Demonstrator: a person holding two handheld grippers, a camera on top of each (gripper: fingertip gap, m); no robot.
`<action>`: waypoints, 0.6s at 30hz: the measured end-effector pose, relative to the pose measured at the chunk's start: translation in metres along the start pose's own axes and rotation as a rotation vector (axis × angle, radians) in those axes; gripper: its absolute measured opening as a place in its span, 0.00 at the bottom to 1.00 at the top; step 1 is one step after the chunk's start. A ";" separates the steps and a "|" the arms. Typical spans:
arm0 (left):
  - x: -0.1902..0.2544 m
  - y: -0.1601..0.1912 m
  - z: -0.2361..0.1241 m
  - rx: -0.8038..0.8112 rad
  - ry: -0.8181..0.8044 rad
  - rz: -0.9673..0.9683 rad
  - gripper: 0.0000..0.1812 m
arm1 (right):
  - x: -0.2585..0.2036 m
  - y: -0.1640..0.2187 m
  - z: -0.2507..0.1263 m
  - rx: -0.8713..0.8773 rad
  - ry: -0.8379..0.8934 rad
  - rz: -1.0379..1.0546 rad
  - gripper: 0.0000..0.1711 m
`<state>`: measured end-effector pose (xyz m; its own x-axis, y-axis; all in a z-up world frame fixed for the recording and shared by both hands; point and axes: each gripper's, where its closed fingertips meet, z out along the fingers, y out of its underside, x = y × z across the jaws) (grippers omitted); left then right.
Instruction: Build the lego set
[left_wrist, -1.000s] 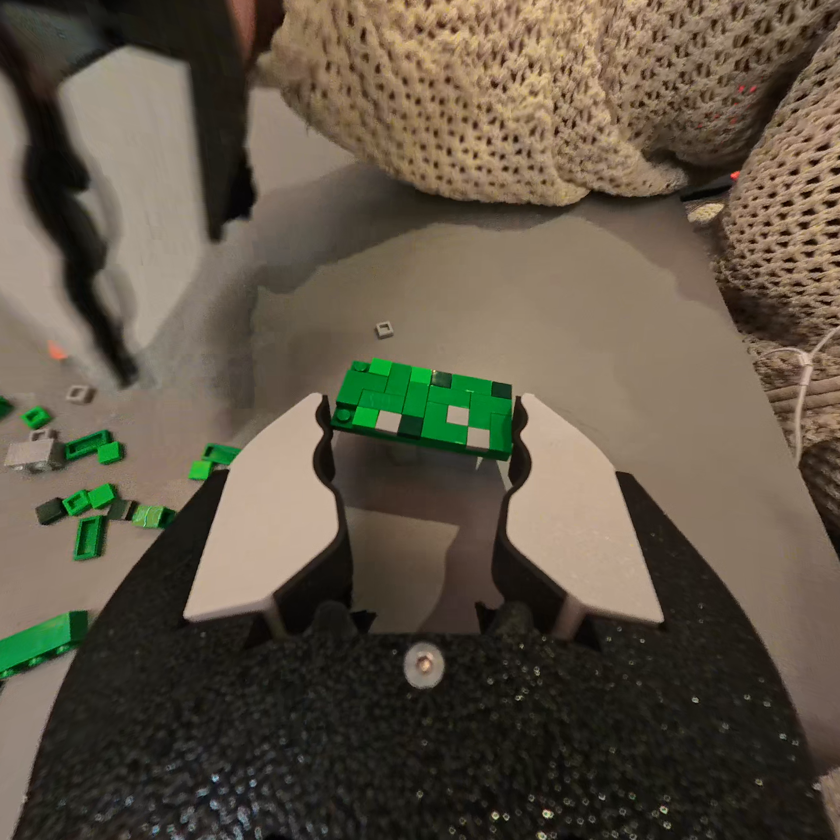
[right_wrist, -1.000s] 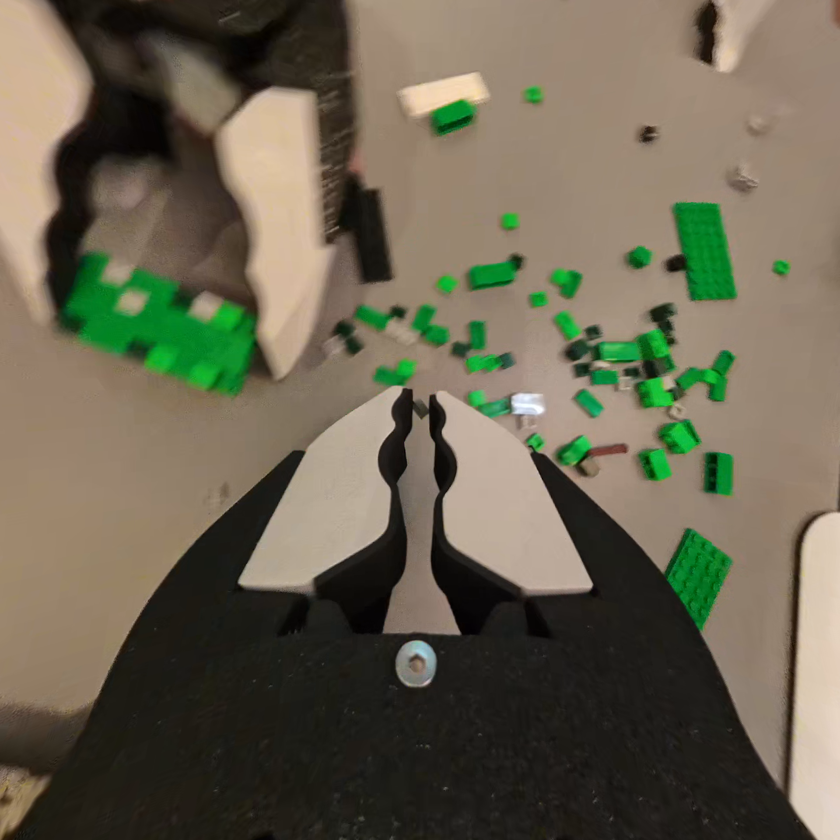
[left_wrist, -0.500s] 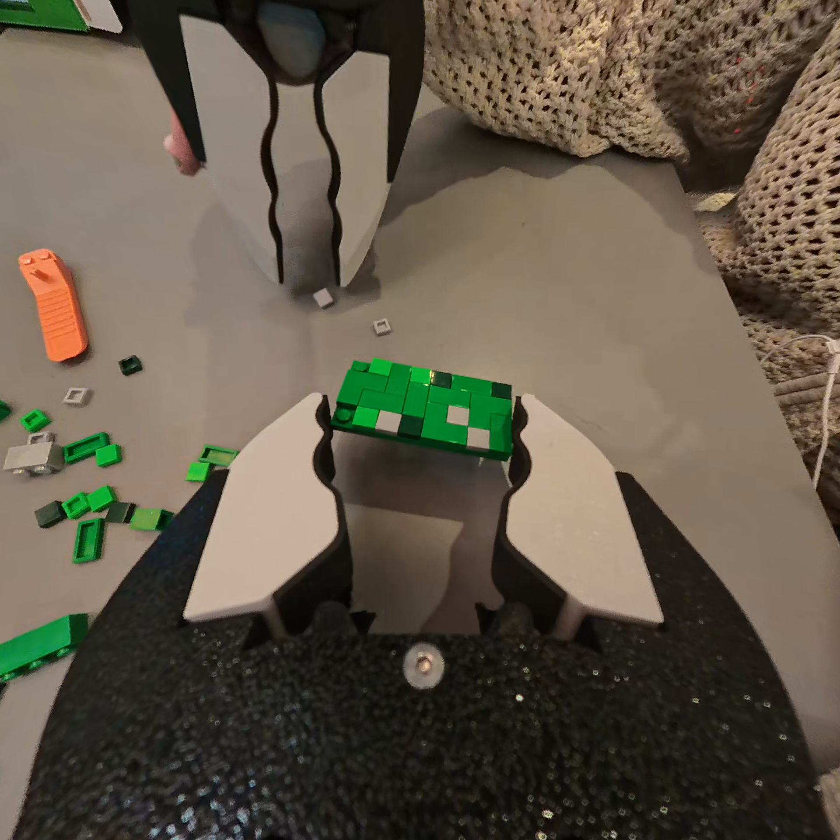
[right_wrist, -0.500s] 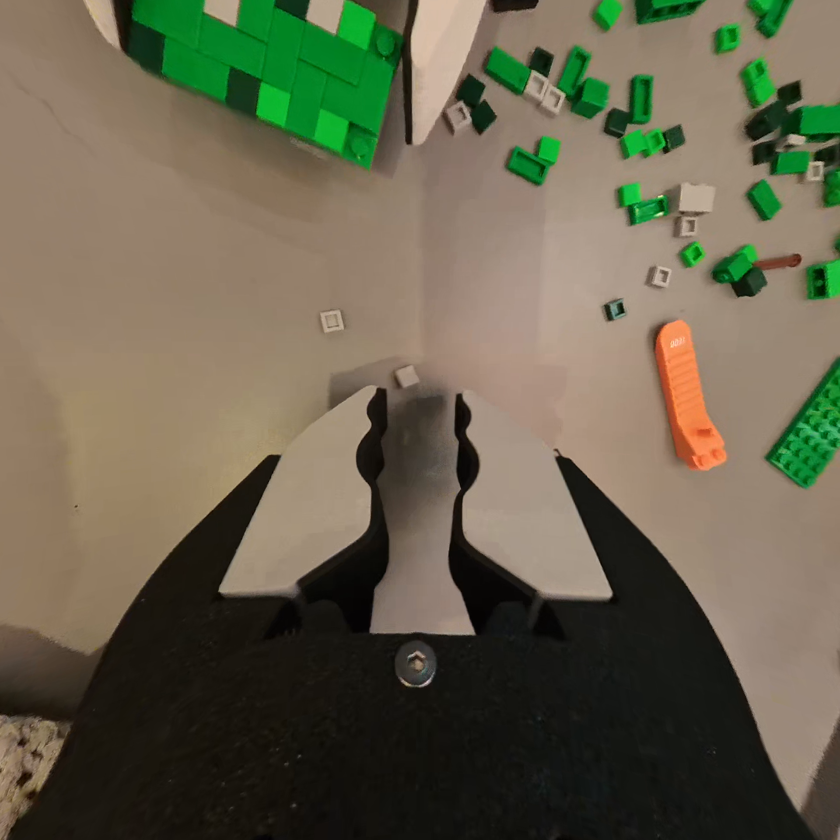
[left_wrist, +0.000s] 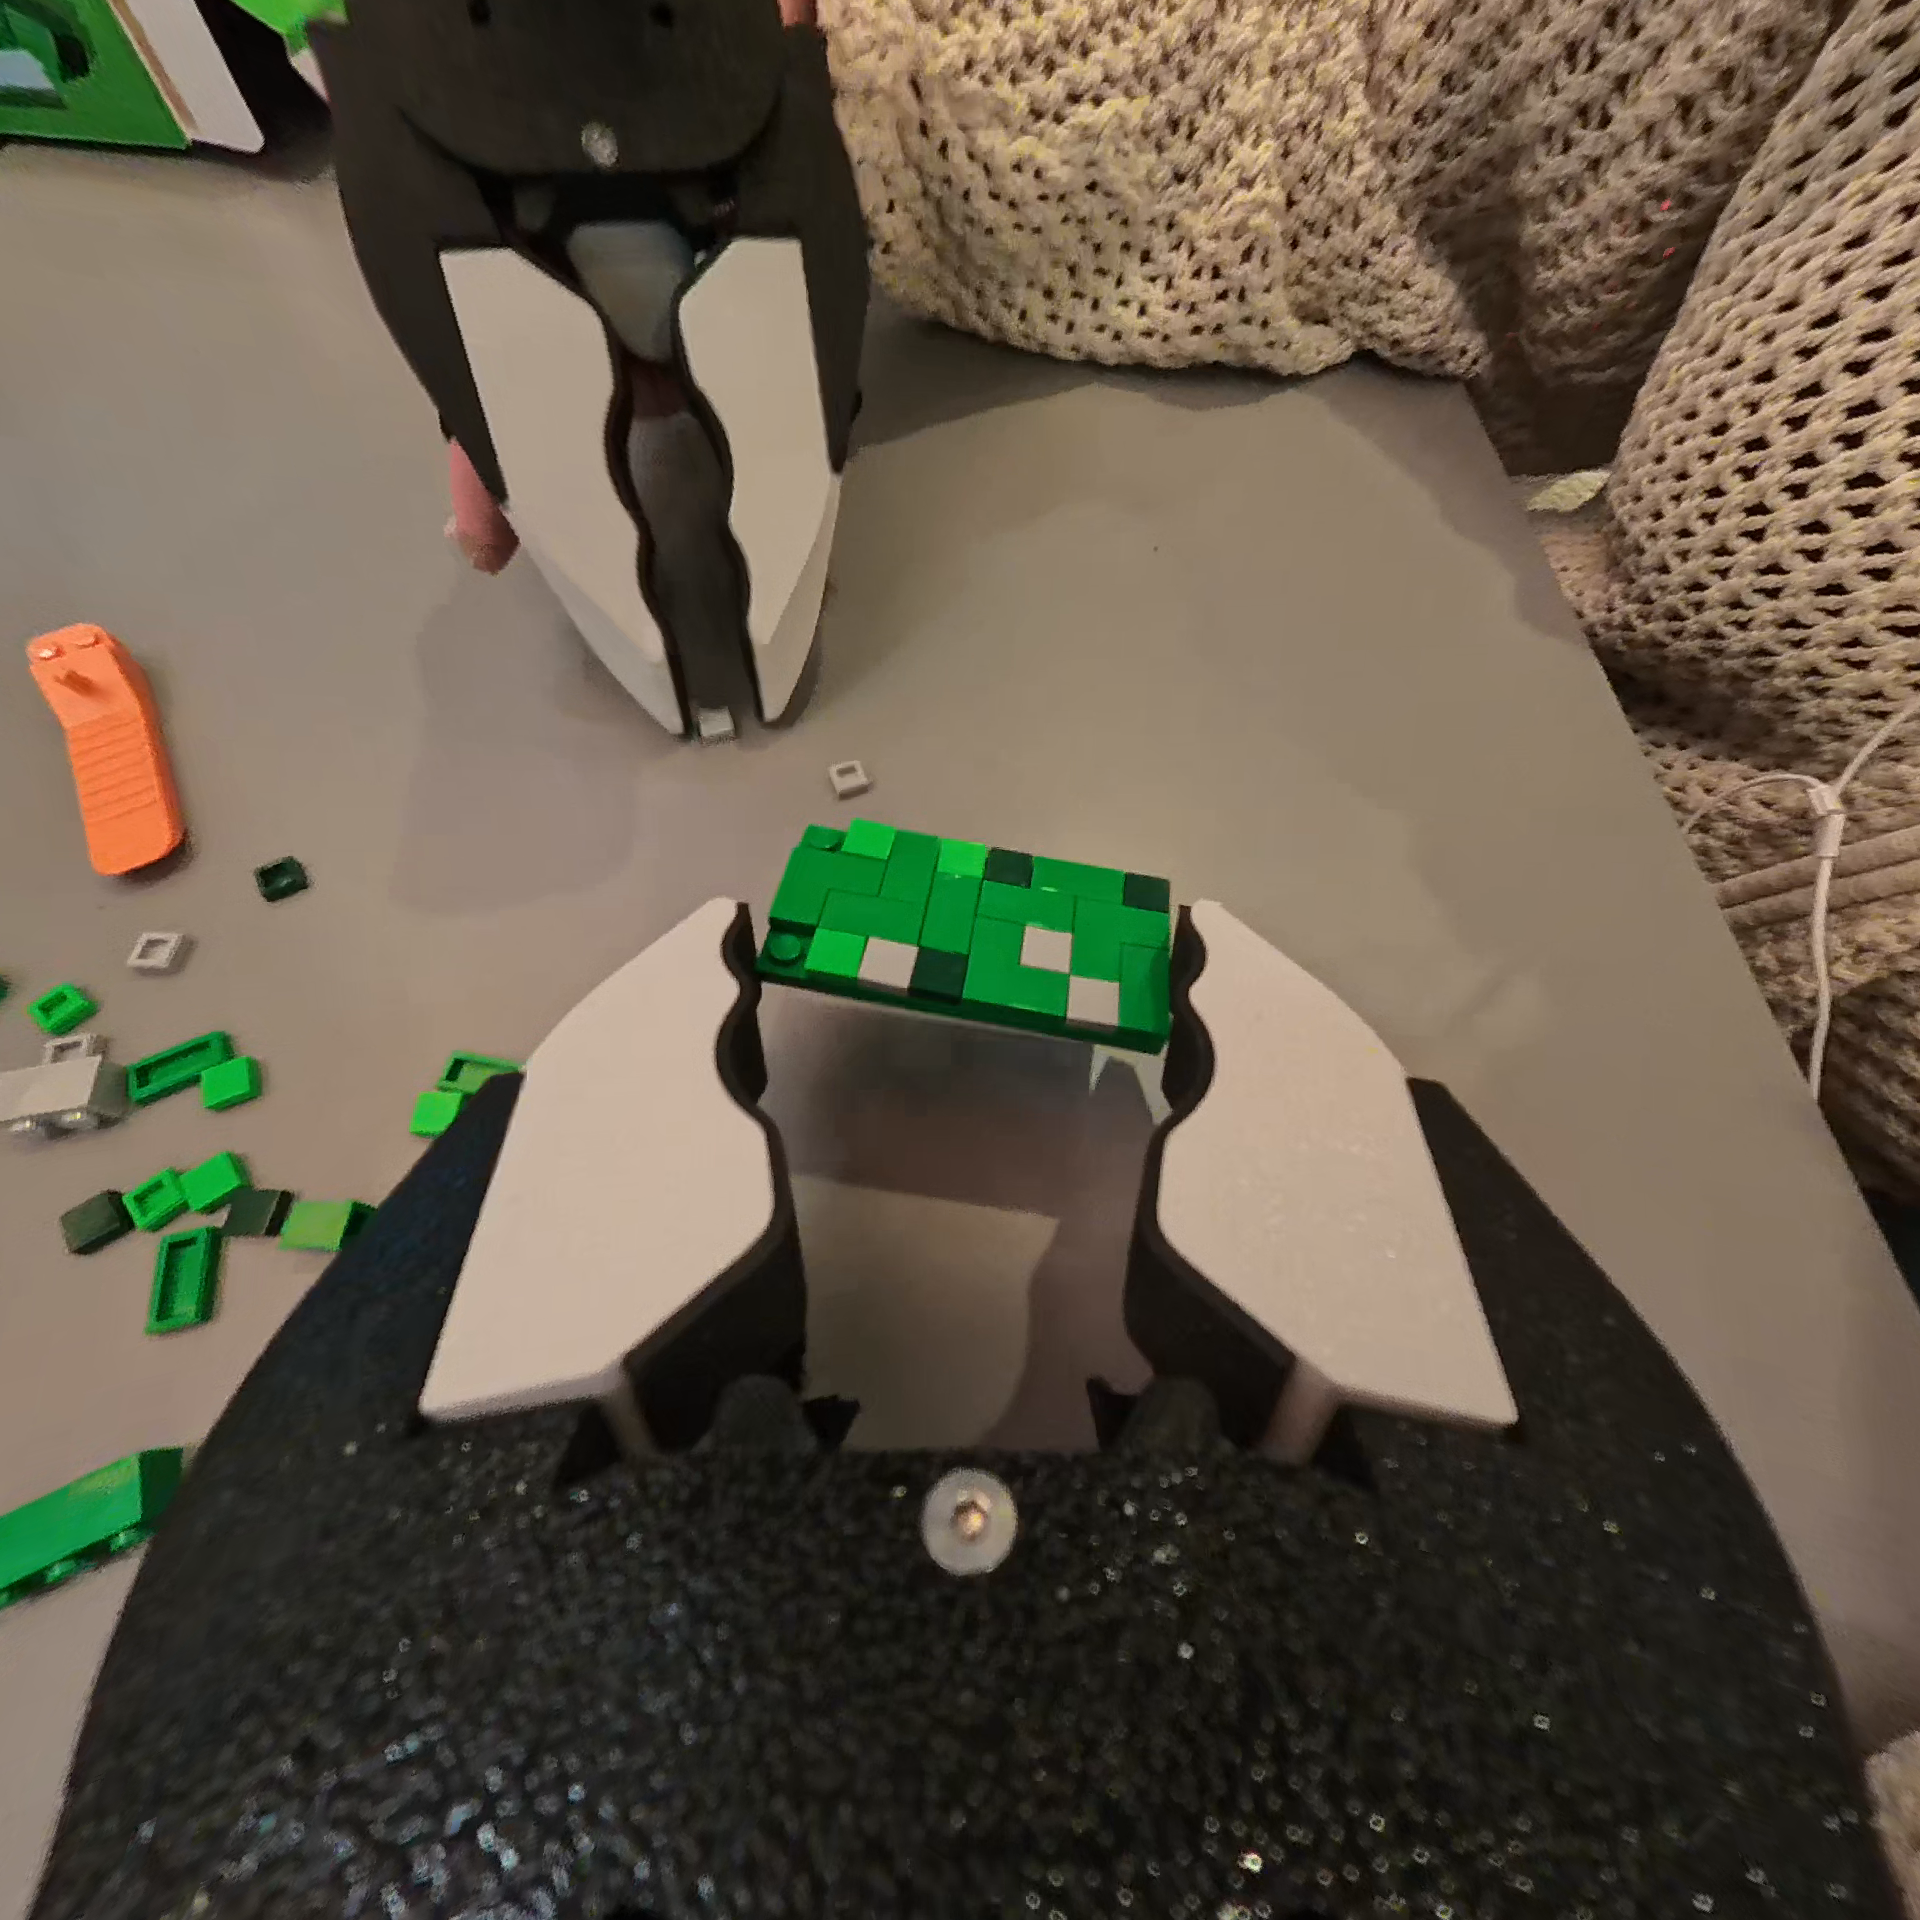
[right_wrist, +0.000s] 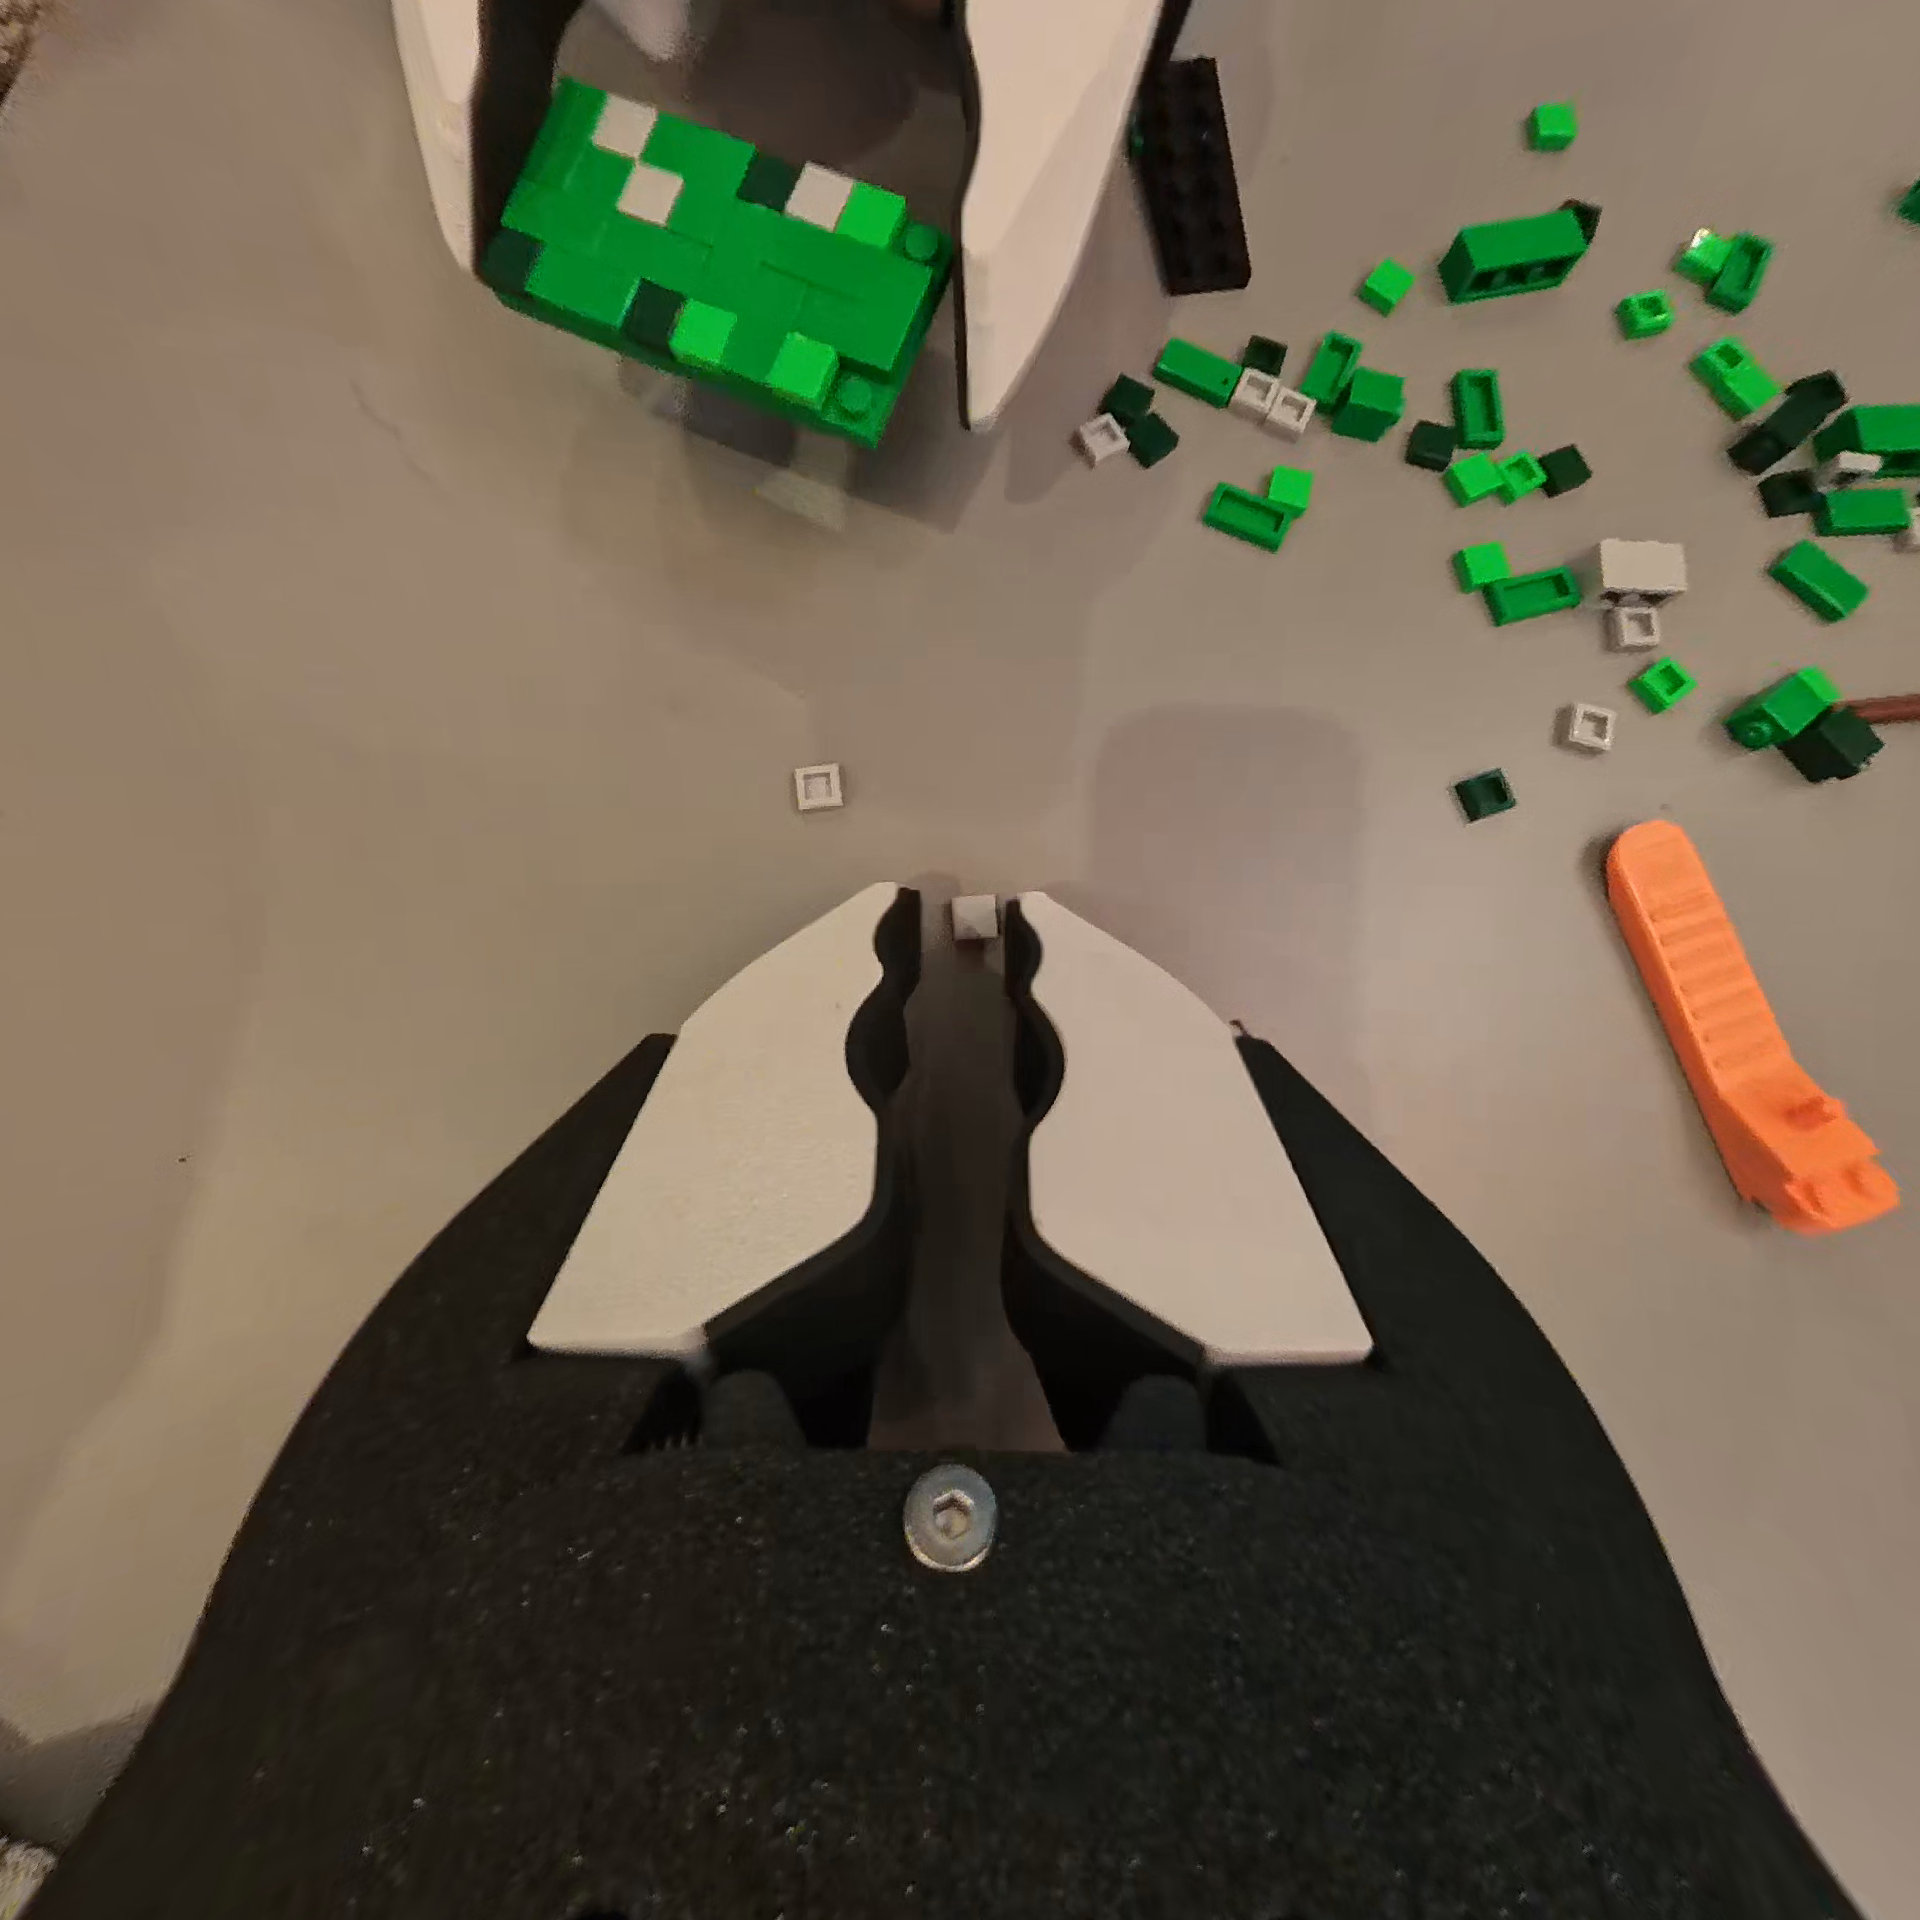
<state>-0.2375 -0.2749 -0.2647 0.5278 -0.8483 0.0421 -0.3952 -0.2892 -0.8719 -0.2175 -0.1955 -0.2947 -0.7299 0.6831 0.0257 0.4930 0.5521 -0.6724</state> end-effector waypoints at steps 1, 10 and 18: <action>0.001 -0.002 0.000 0.010 0.005 0.004 0.41 | 0.000 0.000 0.000 -0.002 -0.006 -0.004 0.07; -0.016 -0.032 0.004 0.174 -0.208 0.124 0.41 | -0.002 -0.028 -0.023 0.035 0.033 -0.025 0.04; -0.002 -0.082 0.030 0.381 -0.481 0.225 0.41 | -0.030 -0.079 -0.085 0.095 0.144 -0.146 0.04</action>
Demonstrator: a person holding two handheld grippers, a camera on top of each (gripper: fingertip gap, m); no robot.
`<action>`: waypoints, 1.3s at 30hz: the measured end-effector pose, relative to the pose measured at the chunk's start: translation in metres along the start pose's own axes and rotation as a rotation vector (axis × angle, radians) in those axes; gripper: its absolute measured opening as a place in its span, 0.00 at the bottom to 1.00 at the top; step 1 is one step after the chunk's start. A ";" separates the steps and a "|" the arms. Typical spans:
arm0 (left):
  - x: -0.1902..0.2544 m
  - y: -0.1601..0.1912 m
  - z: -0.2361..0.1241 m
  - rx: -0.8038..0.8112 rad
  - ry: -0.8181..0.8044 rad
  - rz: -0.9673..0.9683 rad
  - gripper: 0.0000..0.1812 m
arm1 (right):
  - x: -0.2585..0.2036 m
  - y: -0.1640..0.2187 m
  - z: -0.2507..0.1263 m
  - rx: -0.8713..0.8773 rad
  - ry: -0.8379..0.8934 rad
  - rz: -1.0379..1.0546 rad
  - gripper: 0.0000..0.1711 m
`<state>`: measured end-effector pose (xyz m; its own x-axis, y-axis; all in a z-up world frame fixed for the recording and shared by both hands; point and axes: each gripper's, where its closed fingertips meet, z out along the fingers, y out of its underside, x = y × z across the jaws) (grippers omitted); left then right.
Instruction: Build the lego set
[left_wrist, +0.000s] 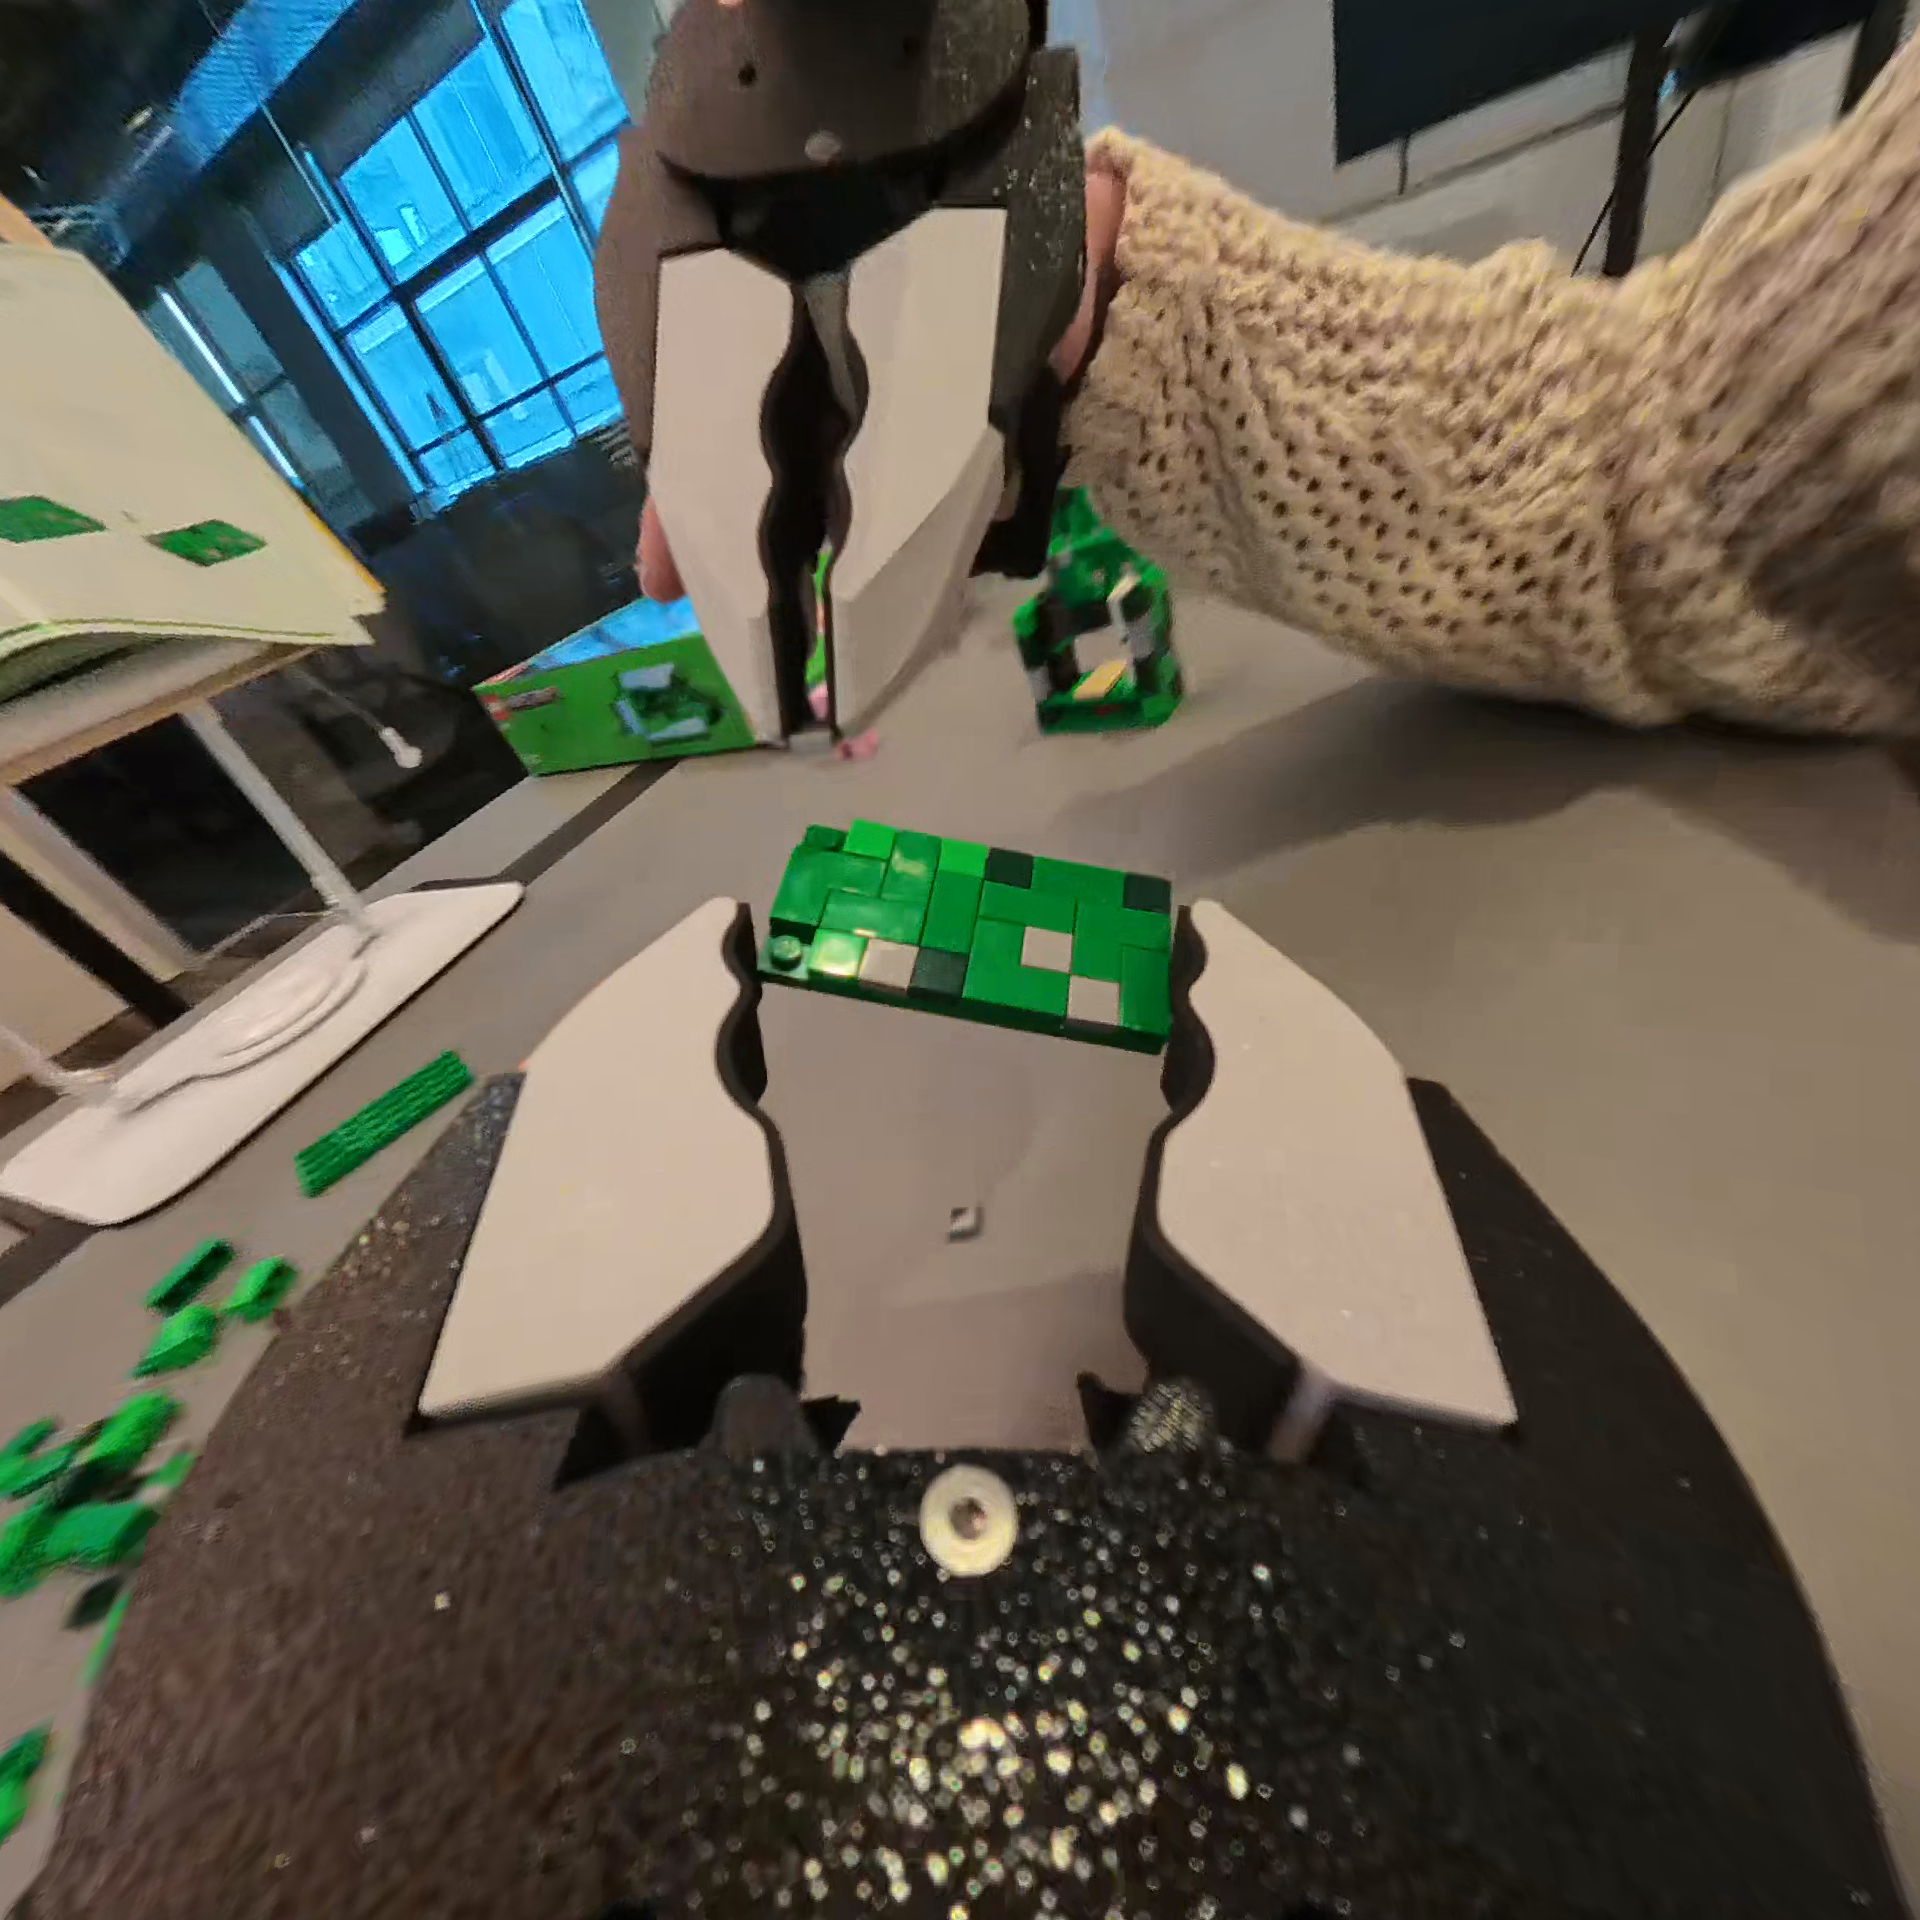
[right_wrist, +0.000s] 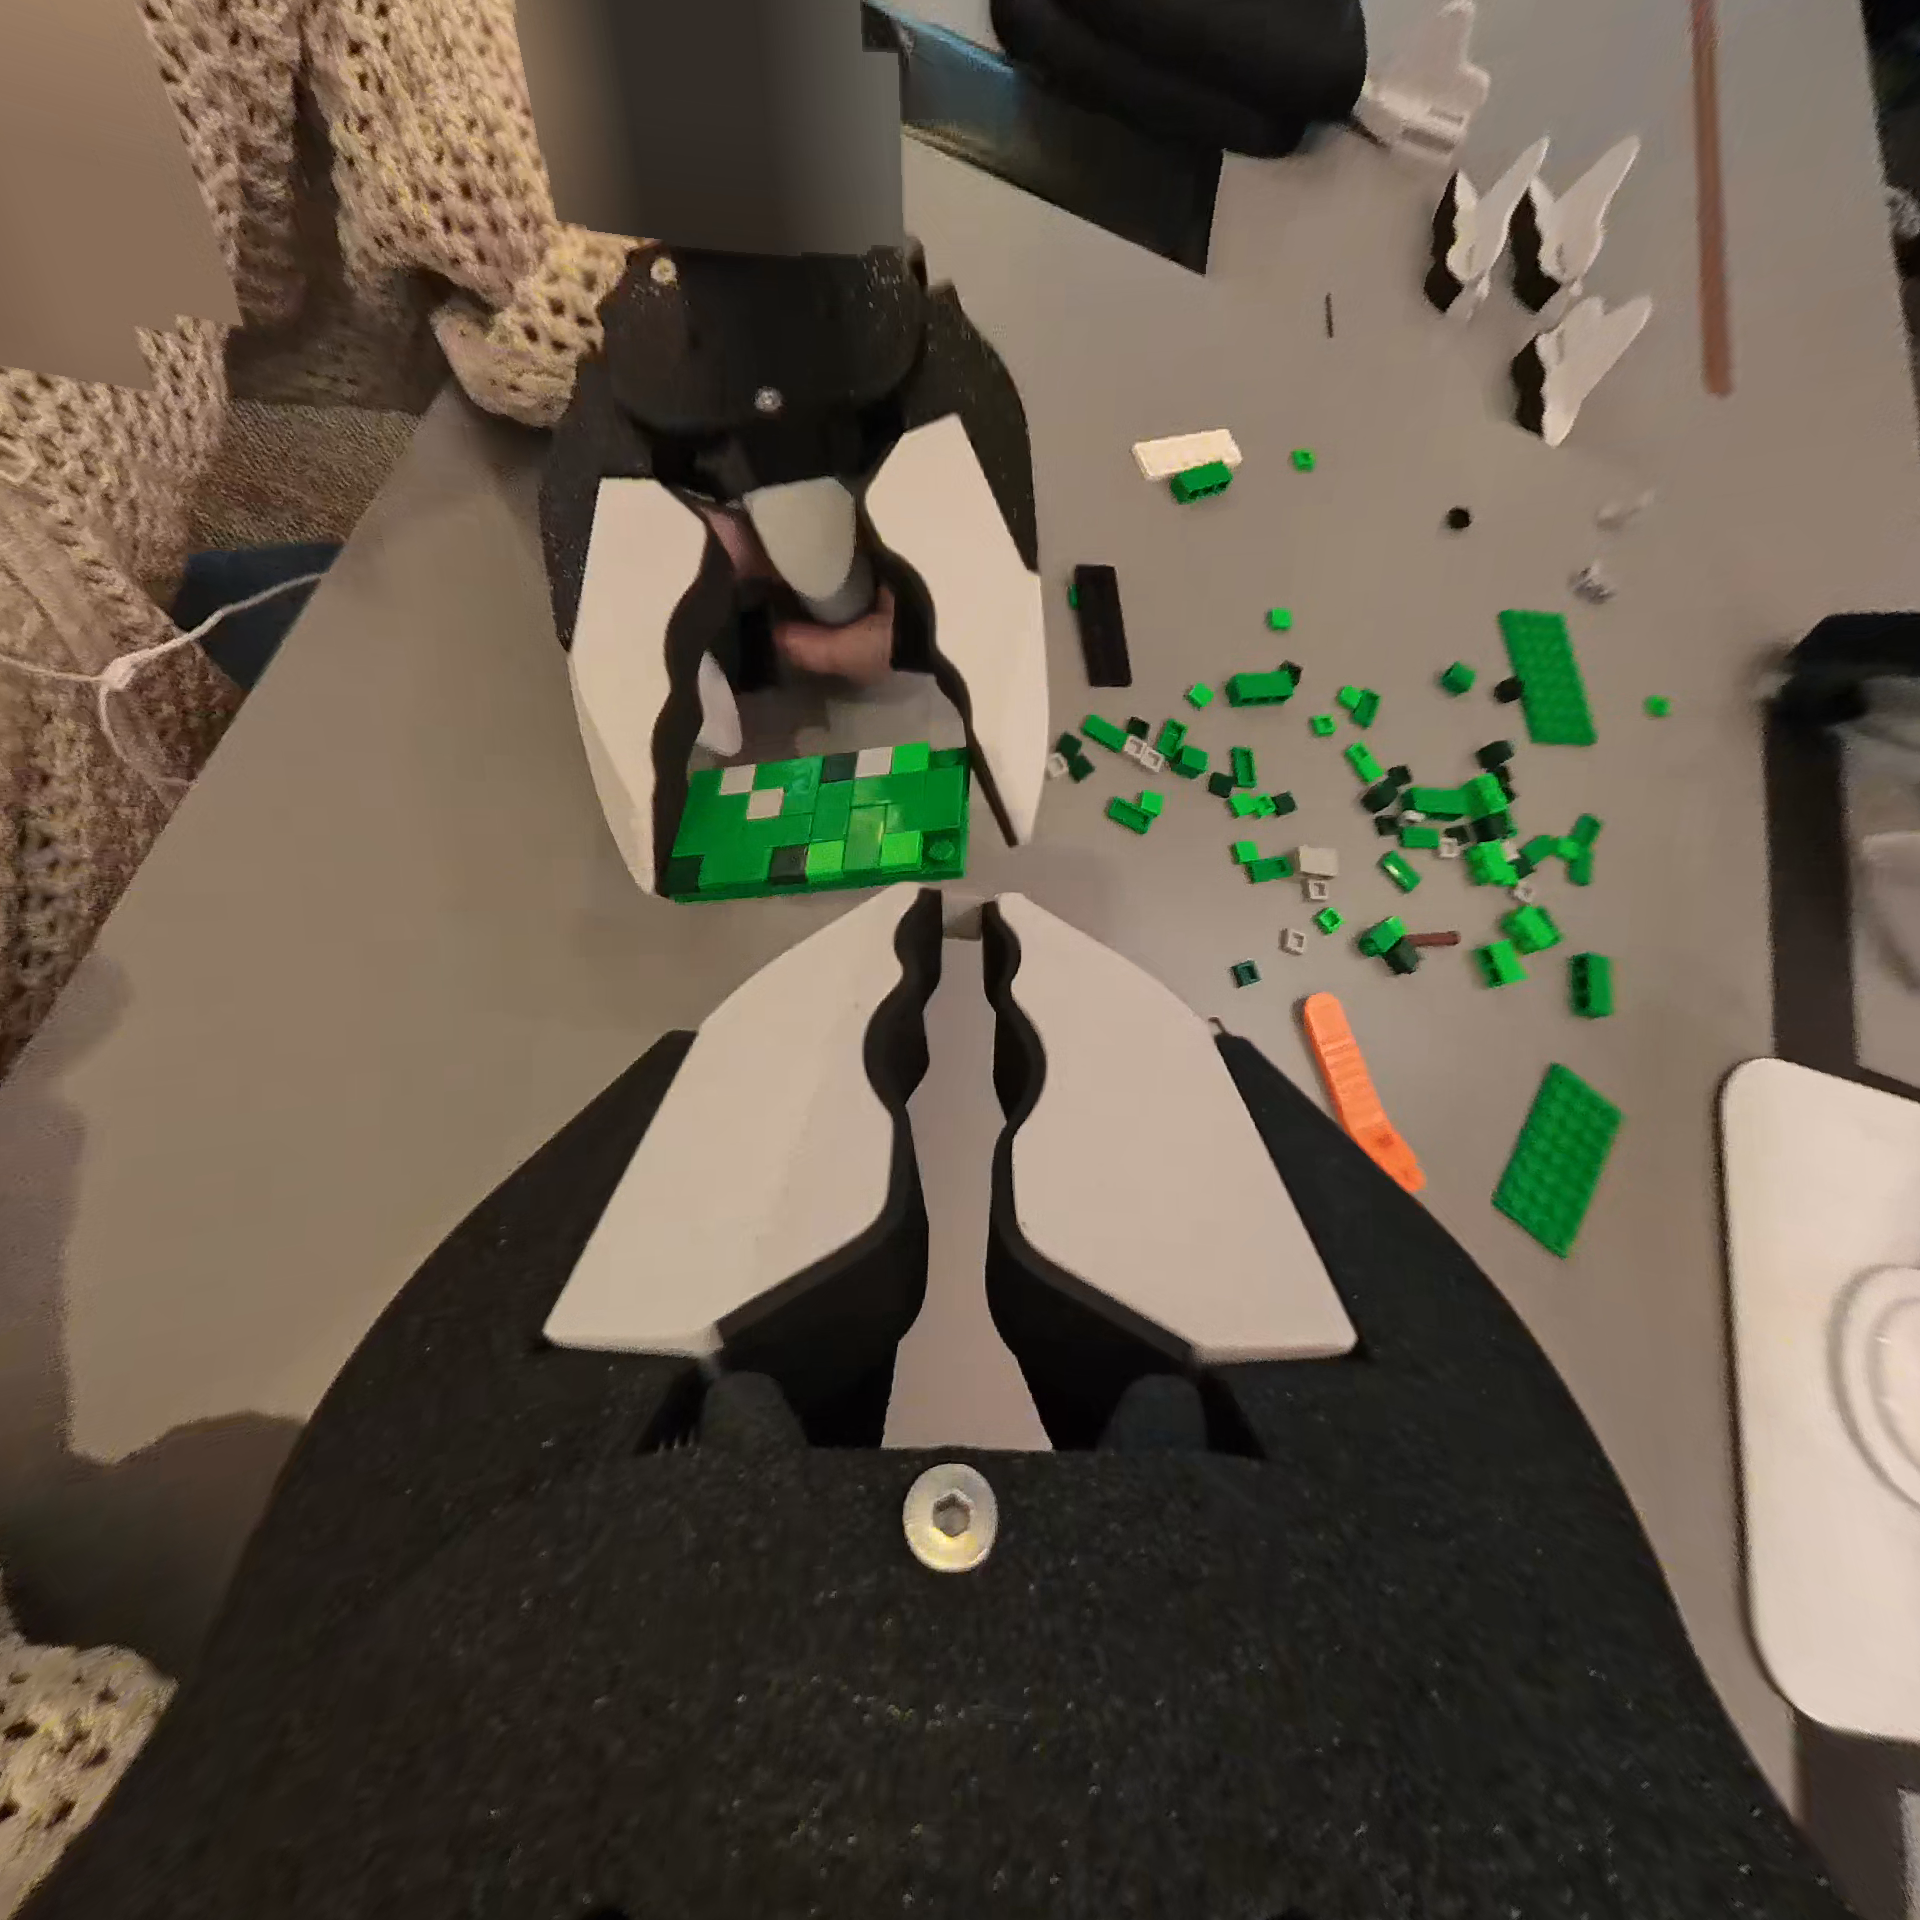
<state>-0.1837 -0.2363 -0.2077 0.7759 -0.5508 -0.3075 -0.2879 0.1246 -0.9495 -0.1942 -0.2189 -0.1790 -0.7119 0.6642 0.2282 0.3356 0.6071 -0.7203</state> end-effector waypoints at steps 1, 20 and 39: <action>0.003 -0.005 0.000 0.027 0.009 -0.030 0.41 | -0.003 -0.003 -0.003 -0.008 0.008 -0.019 0.04; 0.009 -0.009 -0.001 0.044 0.060 -0.137 0.41 | -0.016 -0.007 0.015 -0.241 0.083 -0.106 0.04; 0.006 -0.005 -0.002 0.024 0.060 -0.174 0.41 | -0.017 -0.007 0.019 -0.220 0.066 -0.109 0.07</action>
